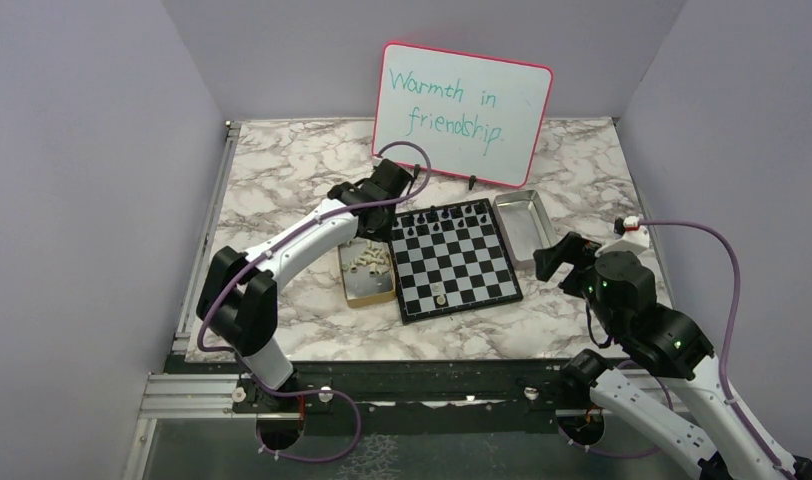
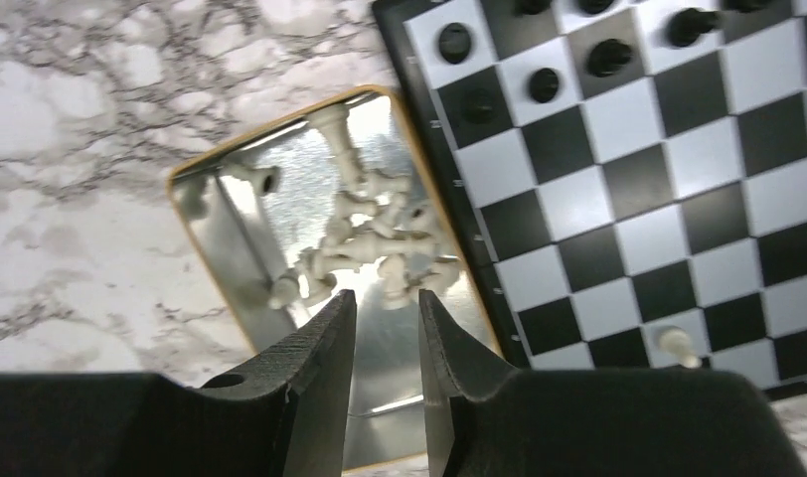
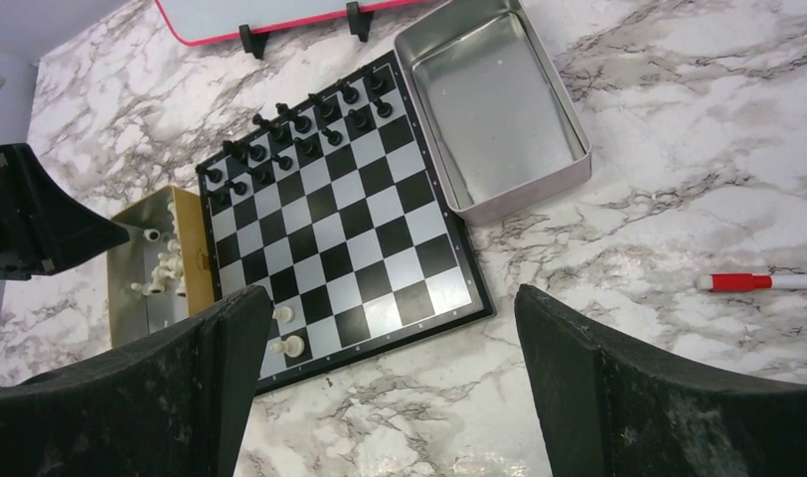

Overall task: Set up the chess pieces on the board
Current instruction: Place the chess piece on the chessboard, then pick up the chess piece from the storage box.

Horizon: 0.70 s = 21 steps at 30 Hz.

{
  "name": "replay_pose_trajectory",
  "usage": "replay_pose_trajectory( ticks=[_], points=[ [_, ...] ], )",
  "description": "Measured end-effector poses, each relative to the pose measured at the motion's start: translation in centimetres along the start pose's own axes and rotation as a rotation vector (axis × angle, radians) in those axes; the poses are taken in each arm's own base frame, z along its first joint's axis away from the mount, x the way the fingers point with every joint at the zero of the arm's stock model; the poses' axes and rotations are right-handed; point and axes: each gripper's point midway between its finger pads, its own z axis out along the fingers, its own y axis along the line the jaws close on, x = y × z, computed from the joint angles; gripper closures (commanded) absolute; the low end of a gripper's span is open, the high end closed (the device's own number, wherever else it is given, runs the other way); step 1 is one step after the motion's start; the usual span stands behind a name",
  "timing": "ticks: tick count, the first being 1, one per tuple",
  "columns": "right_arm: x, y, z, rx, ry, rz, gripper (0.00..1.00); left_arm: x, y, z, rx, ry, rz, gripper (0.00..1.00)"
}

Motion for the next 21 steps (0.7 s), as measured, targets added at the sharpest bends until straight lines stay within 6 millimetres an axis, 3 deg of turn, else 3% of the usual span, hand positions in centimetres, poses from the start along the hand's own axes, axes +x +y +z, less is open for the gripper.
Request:
replay_pose_trajectory(
  ticks=[3, 9, 13, 21],
  points=[
    [0.0, 0.0, -0.1, -0.003, -0.002, 0.002, 0.03, 0.5, 2.7, 0.7, -0.063, 0.016, -0.002, 0.69],
    [0.2, 0.0, 0.0, -0.007, 0.005, 0.001, 0.03, 1.8, 6.0, 1.9, -0.124, 0.062, -0.001, 0.71],
    [0.2, 0.1, 0.0, -0.010, 0.006, 0.001, 0.03, 2.5, 7.2, 2.4, -0.139, 0.084, -0.004, 0.72],
    [0.2, 0.1, 0.0, -0.010, 0.007, 0.001, 0.03, 4.1, 7.4, 3.2, -0.130, 0.128, 0.053, 0.70]
  ],
)
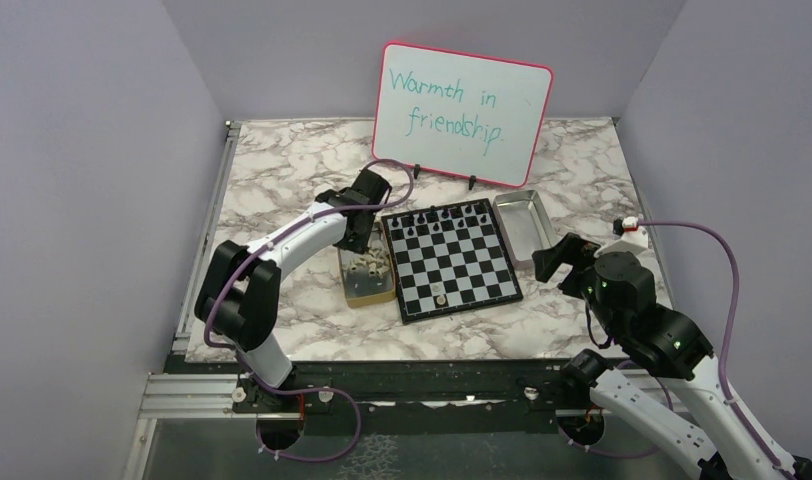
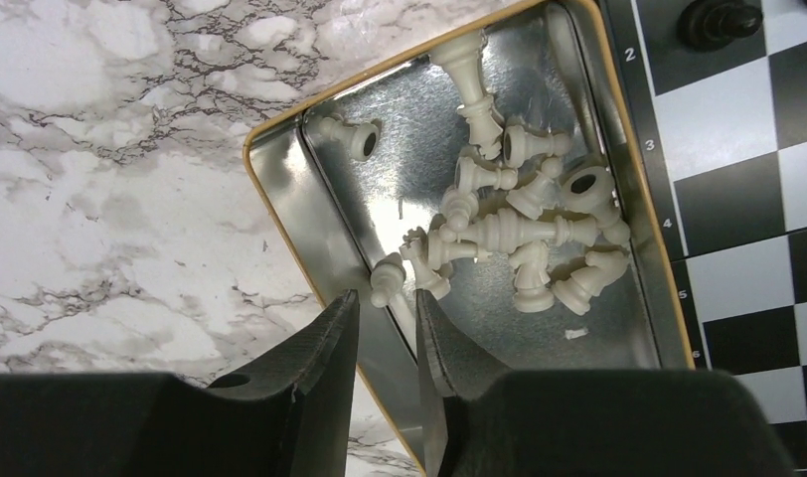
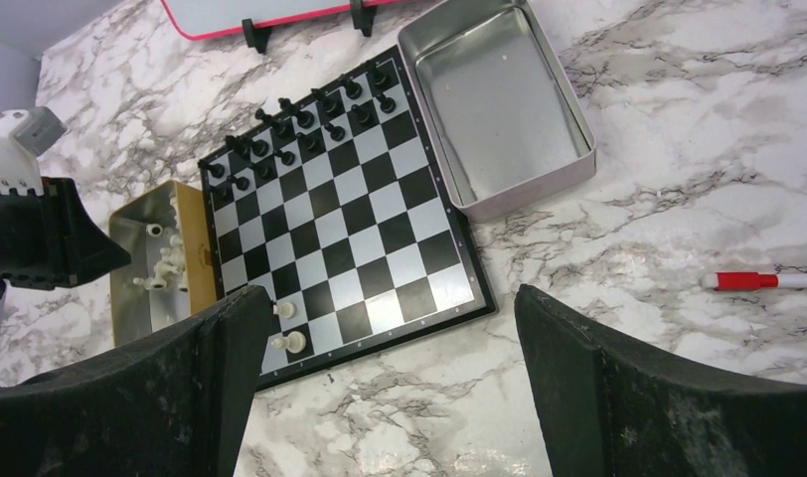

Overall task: Set up the chess pieces on the board
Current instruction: Pick up the chess piece from the storage box.

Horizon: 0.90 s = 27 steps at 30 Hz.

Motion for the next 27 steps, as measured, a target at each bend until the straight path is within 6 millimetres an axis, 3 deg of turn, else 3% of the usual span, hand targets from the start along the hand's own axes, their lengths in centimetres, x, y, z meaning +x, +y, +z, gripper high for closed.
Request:
replay_pose_trajectory(
  ticks=[19, 27],
  points=[
    [0.0, 0.2, 0.4, 0.015, 0.017, -0.026, 0.03, 2.7, -0.6, 1.5, 0.073, 0.107, 0.214, 0.63],
    [0.0, 0.3, 0.6, 0.019, 0.023, -0.037, 0.03, 2.8, -0.6, 1.4, 0.100, 0.108, 0.293, 0.63]
  ],
)
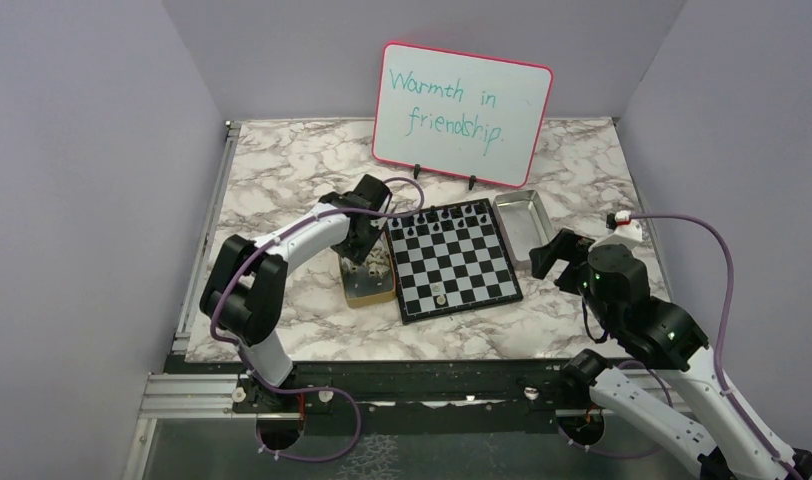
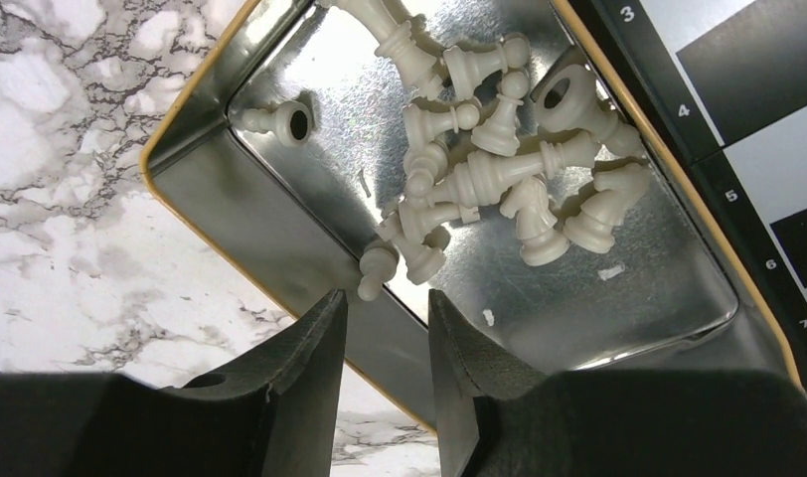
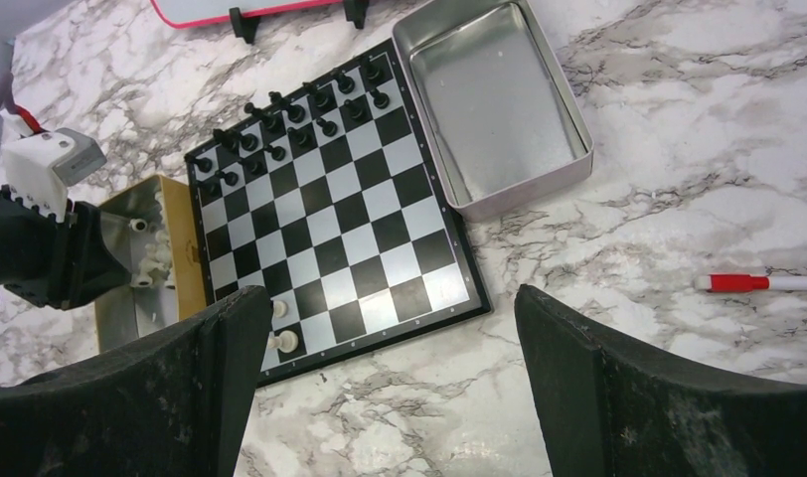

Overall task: Set up the chess pieces on the board
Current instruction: Pick up the chess piece from the storage box.

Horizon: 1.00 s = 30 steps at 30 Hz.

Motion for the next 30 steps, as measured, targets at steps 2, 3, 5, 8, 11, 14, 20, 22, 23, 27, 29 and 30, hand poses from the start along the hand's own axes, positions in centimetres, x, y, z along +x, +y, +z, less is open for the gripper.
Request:
replay_pose_trajectory(
  ticks=[2, 3, 5, 8, 11, 14, 20, 22, 23, 27, 29, 30],
  points=[
    [0.0, 0.0, 0.0, 0.000, 0.000, 0.000, 0.03, -0.1, 0.1, -0.2, 0.003, -0.011, 0.022, 0.63],
    [0.0, 0.0, 0.0, 0.000, 0.000, 0.000, 0.03, -0.2, 0.1, -0.4, 0.004, -0.022, 0.035, 0.63],
    [0.0, 0.0, 0.0, 0.000, 0.000, -0.001, 0.03, -0.3, 0.2, -0.9, 0.014, -0.055, 0.069, 0.63],
    [0.0, 0.0, 0.0, 0.000, -0.001, -0.004, 0.03, -0.3, 0.1, -1.9, 0.030, -0.117, 0.124, 0.62],
    [0.0, 0.0, 0.0, -0.001, -0.001, -0.005, 0.03, -0.9, 0.0, -2.9, 0.047, -0.183, 0.183, 0.60],
    [0.0, 0.0, 0.0, -0.001, -0.001, -0.006, 0.03, -1.3, -0.2, -3.2, 0.063, -0.224, 0.238, 0.60],
    [-0.1, 0.0, -0.1, -0.003, -0.003, -0.008, 0.03, -0.8, -0.7, -2.4, 0.101, -0.215, 0.335, 0.59],
    [-0.3, 0.0, -0.2, -0.005, -0.007, -0.011, 0.03, -0.7, -0.7, -2.2, 0.099, -0.210, 0.363, 0.59],
    [-0.4, 0.0, -0.2, -0.007, -0.010, -0.013, 0.03, -0.7, -0.6, -2.1, 0.098, -0.207, 0.375, 0.59],
    [-0.7, 0.0, -0.5, -0.014, -0.020, -0.020, 0.03, 0.0, -0.5, -1.0, 0.096, -0.159, 0.424, 0.60],
    [-0.7, 0.0, -0.6, -0.016, -0.023, -0.022, 0.02, 0.5, -0.4, -0.3, 0.097, -0.127, 0.442, 0.60],
    [-0.7, 0.0, -0.6, -0.017, -0.024, -0.026, 0.02, 0.7, -0.4, 0.0, 0.096, -0.115, 0.447, 0.60]
  ],
)
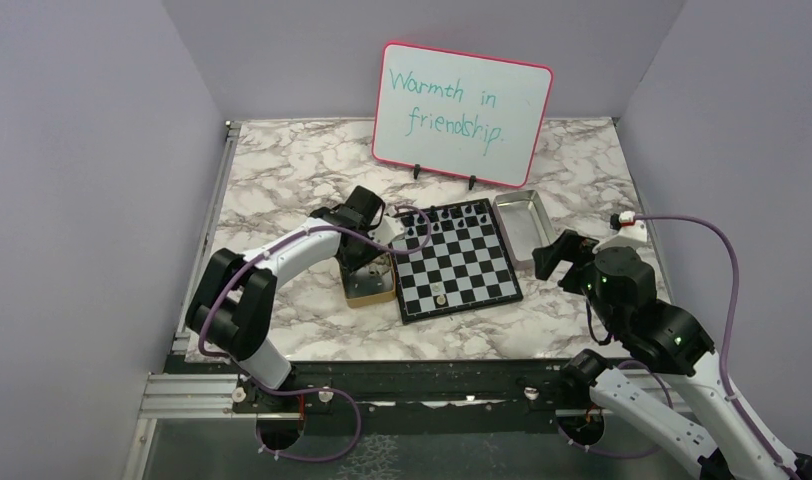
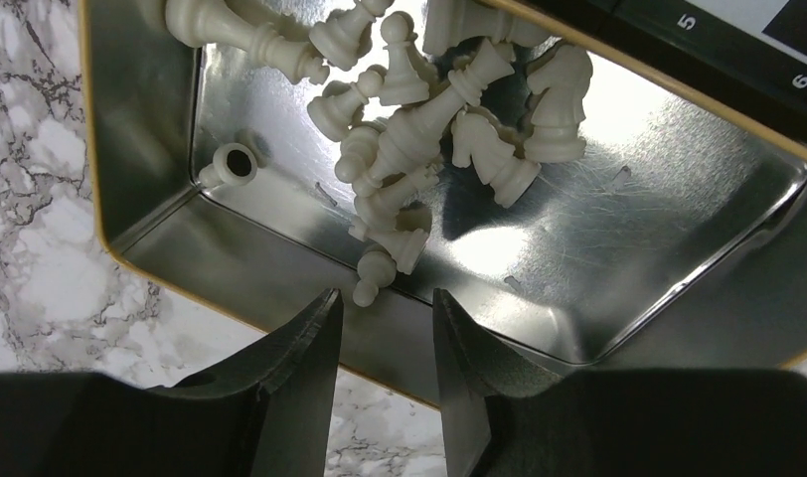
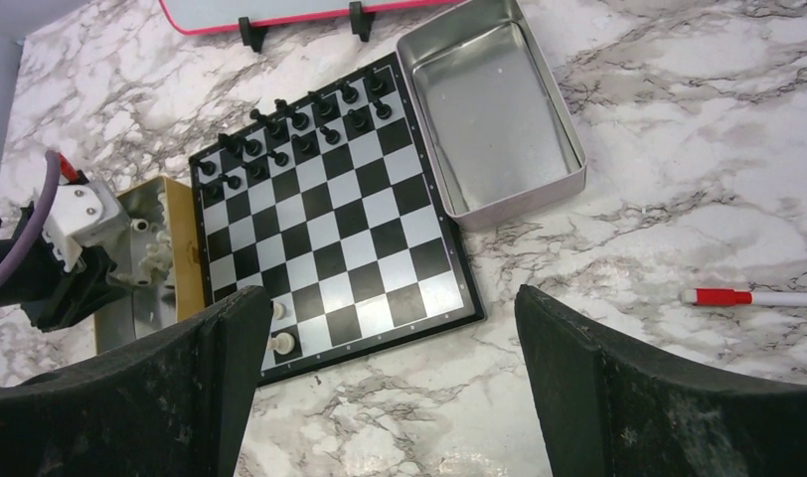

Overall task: Set up the chess pieces on the board
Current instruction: Pick up the chess piece from the storage box.

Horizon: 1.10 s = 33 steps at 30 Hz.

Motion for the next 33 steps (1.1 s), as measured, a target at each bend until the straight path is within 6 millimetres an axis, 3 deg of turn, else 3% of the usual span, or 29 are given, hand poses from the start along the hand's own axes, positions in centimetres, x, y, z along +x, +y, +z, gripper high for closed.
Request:
replay_pose_trajectory(
  ticks=[8, 15, 24, 33],
  points=[
    [-0.1, -0.1, -0.1, -0.004, -0.005, -0.015, 0.02, 0.7, 0.4, 0.8, -0.011, 0.055, 0.032, 0.62],
    [-0.2, -0.1, -0.2, -0.005, -0.009, -0.017, 0.02, 1.1, 0.4, 2.0, 0.003, 0.097, 0.049, 0.71],
    [0.0, -0.2, -0.1, -0.001, -0.007, -0.027, 0.02, 0.5, 0.7, 1.9, -0.002, 0.086, 0.050, 0.83],
    [0.1, -0.3, 0.0, 0.001, -0.004, -0.035, 0.02, 0.6, 0.4, 1.4, 0.004, 0.090, 0.050, 0.77]
  ],
)
